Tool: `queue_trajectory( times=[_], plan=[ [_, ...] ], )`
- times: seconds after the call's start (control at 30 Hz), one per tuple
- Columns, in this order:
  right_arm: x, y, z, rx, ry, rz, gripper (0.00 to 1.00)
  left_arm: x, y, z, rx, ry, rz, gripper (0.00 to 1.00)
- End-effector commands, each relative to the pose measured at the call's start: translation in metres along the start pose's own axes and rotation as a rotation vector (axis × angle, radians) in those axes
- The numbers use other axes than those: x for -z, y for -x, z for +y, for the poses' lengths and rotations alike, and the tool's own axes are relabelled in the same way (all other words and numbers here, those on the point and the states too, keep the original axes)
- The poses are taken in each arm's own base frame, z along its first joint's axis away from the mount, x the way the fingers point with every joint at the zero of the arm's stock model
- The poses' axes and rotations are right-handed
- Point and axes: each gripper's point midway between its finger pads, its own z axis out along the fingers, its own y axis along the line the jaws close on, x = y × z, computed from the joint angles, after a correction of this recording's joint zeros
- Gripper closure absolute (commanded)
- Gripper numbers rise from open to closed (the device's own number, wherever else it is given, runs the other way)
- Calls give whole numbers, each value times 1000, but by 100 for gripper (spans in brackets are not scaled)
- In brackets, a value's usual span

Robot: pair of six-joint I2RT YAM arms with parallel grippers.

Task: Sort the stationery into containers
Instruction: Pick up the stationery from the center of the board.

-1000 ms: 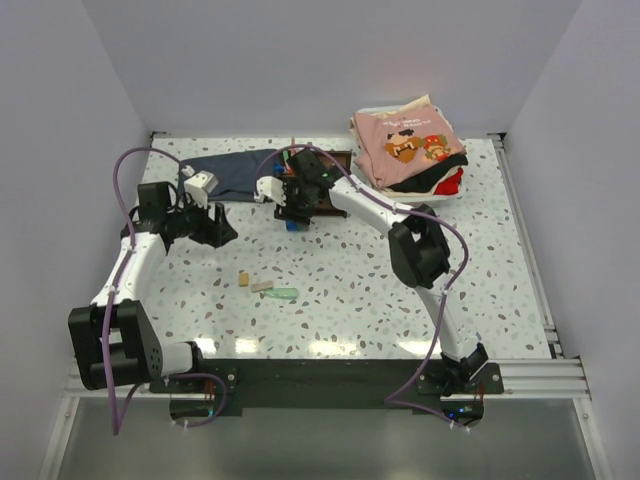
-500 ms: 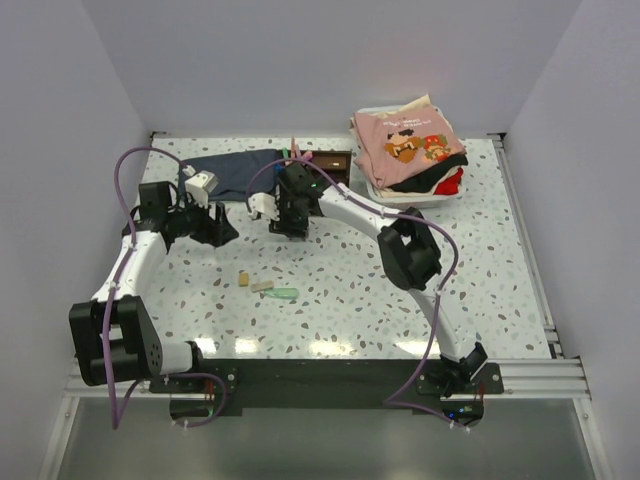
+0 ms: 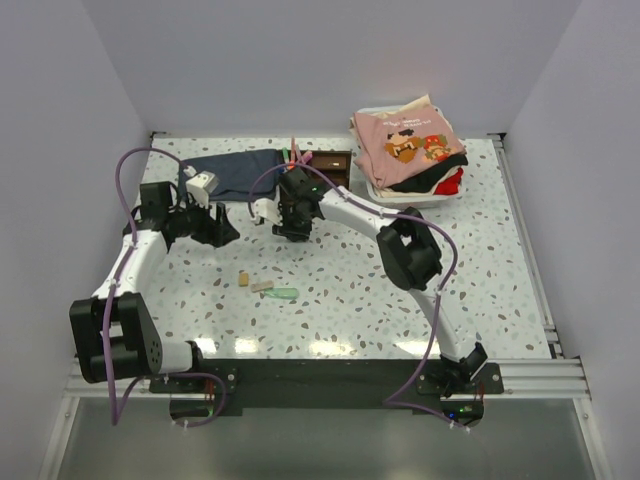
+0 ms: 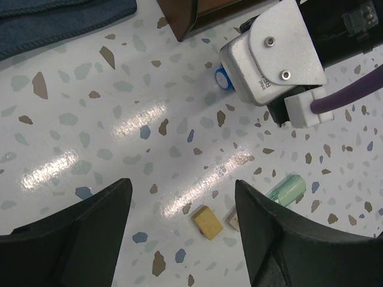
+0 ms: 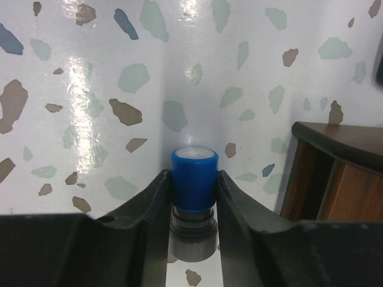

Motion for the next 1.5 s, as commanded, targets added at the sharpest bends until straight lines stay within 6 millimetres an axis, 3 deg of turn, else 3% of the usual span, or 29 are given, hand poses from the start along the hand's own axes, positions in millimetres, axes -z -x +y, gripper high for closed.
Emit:
queue_trajectory(
  times=[0.0, 0.03, 0.1, 0.17, 0.2, 0.27, 0.4, 0.43, 0.63, 0.67, 0.83, 1.1, 1.3, 1.47],
  plan=[
    [23, 18, 4, -60, -27, -82, 82, 3, 22, -3, -16, -18, -62, 26],
    [46, 37, 0, -68, -42, -171, 85, 3, 22, -5, -14, -31, -65, 26],
    [57, 56, 4, -149, -57, -336, 89, 2, 24, -11, -15, -65, -88, 26],
    [86, 81, 12, -238, -36, -576, 92, 0, 16, -26, -10, -143, -112, 26],
    [93, 86, 13, -269, -42, -648, 92, -2, 21, -29, -53, -163, -153, 26],
    [101, 97, 23, -331, -23, -786, 93, -9, 10, -39, -99, -198, -161, 25],
    [95, 103, 21, -417, 5, -846, 93, -20, 7, -50, -250, -275, -102, 27],
    [95, 104, 19, -411, 1, -853, 93, -24, 16, -52, -275, -295, -92, 27],
    [99, 110, 9, -402, -49, -984, 92, -42, 19, -66, -320, -325, -46, 30],
    [103, 112, 8, -383, -70, -1034, 91, -43, 22, -67, -317, -322, -50, 31],
    [85, 107, 0, -399, -130, -1119, 91, -49, 34, -62, -330, -309, -75, 32],
    [91, 123, -10, -250, -181, -1181, 89, -57, 48, -65, -345, -388, -66, 40],
    [88, 115, 1, -206, -217, -1184, 90, -76, 25, -61, -229, -435, 32, 45],
    [87, 111, 11, -170, -227, -1177, 90, -86, 24, -66, -177, -469, 52, 50]
  ],
)
